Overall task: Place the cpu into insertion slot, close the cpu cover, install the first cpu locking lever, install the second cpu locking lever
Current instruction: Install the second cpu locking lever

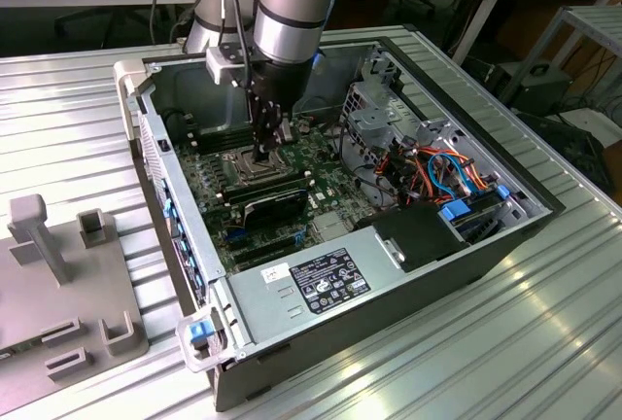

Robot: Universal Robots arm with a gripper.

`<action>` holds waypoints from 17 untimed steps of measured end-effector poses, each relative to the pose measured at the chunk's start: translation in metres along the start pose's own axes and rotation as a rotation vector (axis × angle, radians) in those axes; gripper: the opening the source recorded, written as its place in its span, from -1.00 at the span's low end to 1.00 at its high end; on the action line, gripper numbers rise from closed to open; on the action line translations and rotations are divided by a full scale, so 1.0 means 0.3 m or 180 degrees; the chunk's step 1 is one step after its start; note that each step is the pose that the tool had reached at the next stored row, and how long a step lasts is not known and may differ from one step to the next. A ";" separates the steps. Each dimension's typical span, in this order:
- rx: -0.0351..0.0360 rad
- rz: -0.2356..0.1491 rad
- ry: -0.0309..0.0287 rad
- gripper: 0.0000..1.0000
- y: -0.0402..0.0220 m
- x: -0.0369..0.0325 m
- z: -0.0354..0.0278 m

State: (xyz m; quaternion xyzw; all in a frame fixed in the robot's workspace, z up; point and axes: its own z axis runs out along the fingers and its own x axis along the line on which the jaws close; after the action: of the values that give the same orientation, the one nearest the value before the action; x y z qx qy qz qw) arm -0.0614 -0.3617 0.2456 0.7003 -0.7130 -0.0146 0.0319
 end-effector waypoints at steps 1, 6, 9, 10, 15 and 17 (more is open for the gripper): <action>-0.0005 0.0000 0.0000 -0.79 -0.003 0.002 0.000; -0.0040 -0.0001 0.0001 -0.79 -0.037 0.014 -0.001; -0.0043 -0.0002 0.0001 -0.79 -0.037 0.024 0.004; -0.0043 -0.0002 -0.0001 -0.79 -0.034 0.025 0.008; -0.0044 -0.0006 -0.0012 -0.79 -0.010 0.025 0.032; -0.0044 -0.0006 -0.0011 -0.79 -0.004 0.026 0.036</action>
State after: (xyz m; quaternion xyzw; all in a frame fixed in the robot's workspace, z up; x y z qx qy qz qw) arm -0.0609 -0.3697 0.2349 0.7007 -0.7123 -0.0208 0.0355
